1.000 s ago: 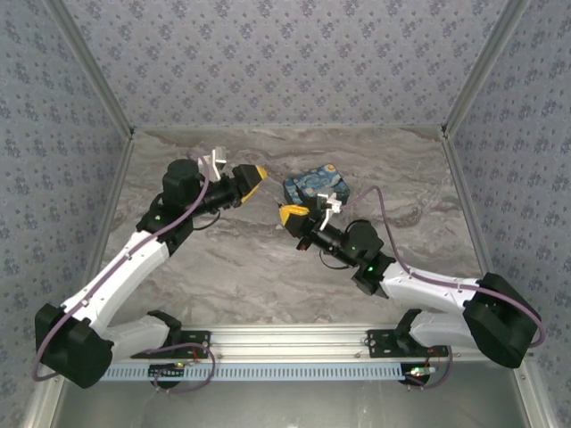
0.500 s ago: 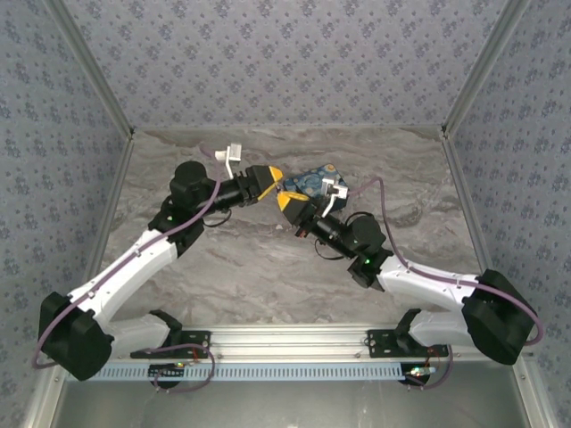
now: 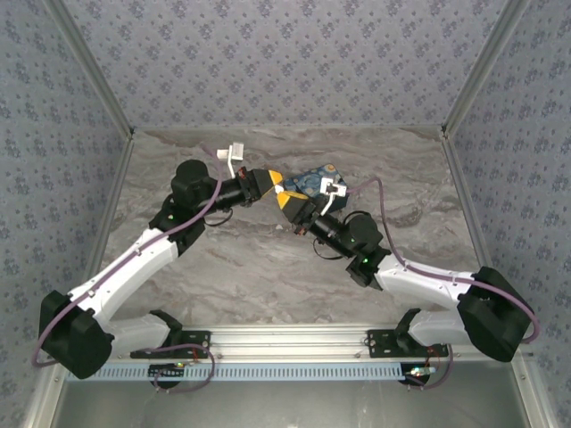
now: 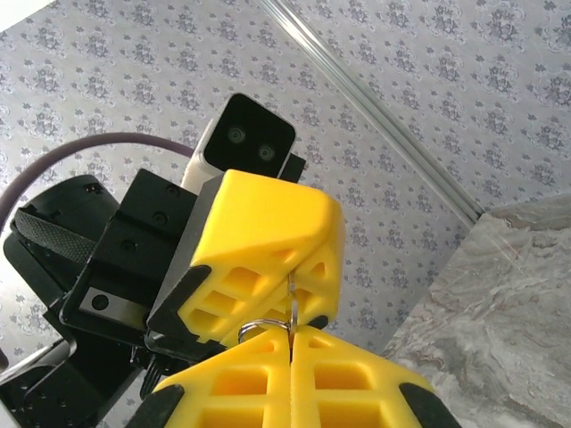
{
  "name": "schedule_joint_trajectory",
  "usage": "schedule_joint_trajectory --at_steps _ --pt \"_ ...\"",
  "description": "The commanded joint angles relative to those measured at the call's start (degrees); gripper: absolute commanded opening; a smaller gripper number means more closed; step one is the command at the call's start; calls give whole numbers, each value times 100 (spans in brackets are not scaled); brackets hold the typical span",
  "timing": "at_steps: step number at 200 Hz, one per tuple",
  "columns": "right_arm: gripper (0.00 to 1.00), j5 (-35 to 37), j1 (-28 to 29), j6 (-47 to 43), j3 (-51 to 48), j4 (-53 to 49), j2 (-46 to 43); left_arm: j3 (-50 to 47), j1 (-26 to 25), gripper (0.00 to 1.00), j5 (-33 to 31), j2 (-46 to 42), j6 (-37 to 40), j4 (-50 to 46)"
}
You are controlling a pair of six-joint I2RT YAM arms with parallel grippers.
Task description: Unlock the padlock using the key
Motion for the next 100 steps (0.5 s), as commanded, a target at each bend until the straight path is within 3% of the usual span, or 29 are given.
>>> schedule_joint_trajectory --at_steps 1,15,41,100 --pt "20 59 -65 -46 -2 -299 -199 365 -38 0 4 -101 458 -387" --pt "29 48 -134 -81 -186 -459 -390 487 -53 0 -101 -179 831 -821" --pt "37 11 -297 50 -557 -272 -733 648 -59 0 -213 -271 1379 -1353" --pt "52 -501 -327 -118 -54 -697 -750 699 -96 0 -170 -194 1374 -1336"
